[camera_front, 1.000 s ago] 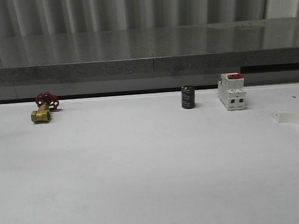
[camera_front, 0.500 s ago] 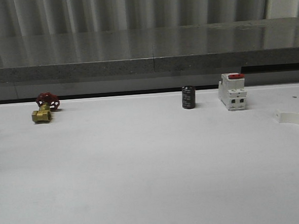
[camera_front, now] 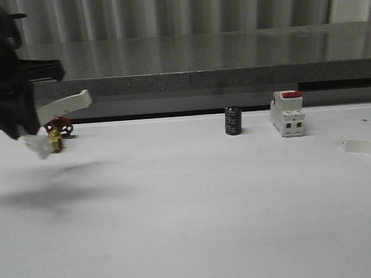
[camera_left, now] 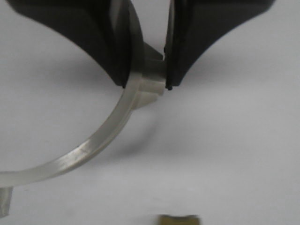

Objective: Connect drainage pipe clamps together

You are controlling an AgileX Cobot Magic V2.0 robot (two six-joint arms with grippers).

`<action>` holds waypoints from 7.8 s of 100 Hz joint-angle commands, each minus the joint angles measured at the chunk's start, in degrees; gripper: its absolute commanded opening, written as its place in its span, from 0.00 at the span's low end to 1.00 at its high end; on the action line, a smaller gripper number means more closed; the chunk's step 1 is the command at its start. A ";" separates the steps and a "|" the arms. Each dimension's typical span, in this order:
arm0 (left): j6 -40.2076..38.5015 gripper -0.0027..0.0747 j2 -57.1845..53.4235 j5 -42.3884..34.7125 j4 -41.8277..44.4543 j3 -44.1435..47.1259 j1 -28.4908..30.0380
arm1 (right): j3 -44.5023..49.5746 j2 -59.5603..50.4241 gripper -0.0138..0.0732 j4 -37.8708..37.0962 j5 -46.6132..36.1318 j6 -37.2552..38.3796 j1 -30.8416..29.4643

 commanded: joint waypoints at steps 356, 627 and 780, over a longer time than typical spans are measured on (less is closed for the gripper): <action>3.60 0.08 -79.97 -20.16 2.53 47.29 8.78 | -0.92 -1.14 0.08 -0.01 -4.99 -0.49 -0.35; 3.60 0.01 -79.97 -20.16 2.22 47.29 8.78 | -69.41 102.73 0.90 1.16 32.35 2.05 -7.48; 3.60 0.01 -79.97 -20.16 2.53 47.29 8.78 | -69.41 105.64 0.27 1.15 33.10 2.67 -7.48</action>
